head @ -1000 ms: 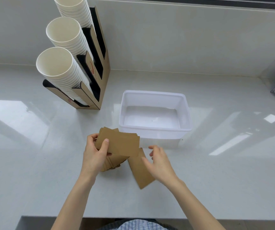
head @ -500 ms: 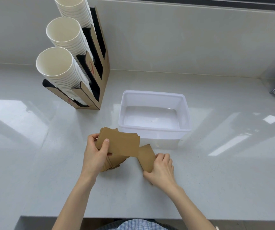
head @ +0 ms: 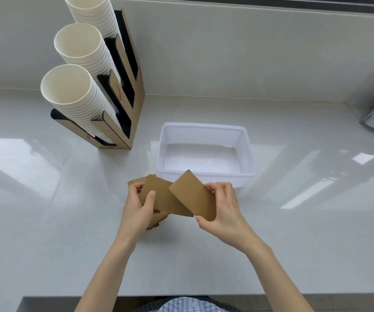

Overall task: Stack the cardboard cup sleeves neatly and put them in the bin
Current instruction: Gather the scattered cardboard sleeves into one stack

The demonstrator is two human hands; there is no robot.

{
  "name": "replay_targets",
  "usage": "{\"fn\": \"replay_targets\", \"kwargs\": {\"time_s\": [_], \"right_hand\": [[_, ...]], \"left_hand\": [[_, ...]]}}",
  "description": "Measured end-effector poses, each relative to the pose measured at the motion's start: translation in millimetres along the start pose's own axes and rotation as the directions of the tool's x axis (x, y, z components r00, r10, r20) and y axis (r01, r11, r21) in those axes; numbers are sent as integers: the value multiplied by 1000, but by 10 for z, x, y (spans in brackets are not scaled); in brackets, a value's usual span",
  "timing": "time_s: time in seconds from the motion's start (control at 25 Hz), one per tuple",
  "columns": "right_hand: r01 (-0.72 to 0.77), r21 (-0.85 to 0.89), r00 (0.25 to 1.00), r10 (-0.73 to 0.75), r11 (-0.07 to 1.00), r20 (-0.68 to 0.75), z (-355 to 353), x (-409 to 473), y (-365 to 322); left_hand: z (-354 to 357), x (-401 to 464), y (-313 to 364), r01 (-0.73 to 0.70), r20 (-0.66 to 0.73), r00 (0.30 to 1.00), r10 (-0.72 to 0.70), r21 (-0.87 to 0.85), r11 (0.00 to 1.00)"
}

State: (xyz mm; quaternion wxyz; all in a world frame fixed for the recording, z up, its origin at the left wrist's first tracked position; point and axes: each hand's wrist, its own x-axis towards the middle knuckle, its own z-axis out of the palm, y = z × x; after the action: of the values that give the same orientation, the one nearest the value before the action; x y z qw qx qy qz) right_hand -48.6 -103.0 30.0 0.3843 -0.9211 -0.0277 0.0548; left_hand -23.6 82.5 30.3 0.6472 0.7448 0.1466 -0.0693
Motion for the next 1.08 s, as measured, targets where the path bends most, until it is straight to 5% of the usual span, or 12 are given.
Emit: {"fn": "replay_targets", "kwargs": {"time_s": [0.24, 0.4, 0.56, 0.76, 1.08], "right_hand": [[167, -167, 985, -159, 972, 61, 61, 95, -146], [192, -163, 981, -184, 968, 65, 55, 125, -145], [14, 108, 999, -10, 994, -38, -36, 83, -51], [-218, 503, 963, 269, 836, -32, -161, 29, 174], [-192, 336, 942, 269, 922, -202, -168, -168, 485]], "left_hand": [[120, -44, 29, 55, 81, 995, -49, -71, 996], [191, -81, 65, -30, 84, 996, 30, -5, 1000], [219, -69, 59, -53, 106, 993, 56, -27, 998], [355, -89, 34, -72, 178, 980, 89, -103, 992], [734, -42, -287, -170, 286, 951, 118, 166, 971]]}}
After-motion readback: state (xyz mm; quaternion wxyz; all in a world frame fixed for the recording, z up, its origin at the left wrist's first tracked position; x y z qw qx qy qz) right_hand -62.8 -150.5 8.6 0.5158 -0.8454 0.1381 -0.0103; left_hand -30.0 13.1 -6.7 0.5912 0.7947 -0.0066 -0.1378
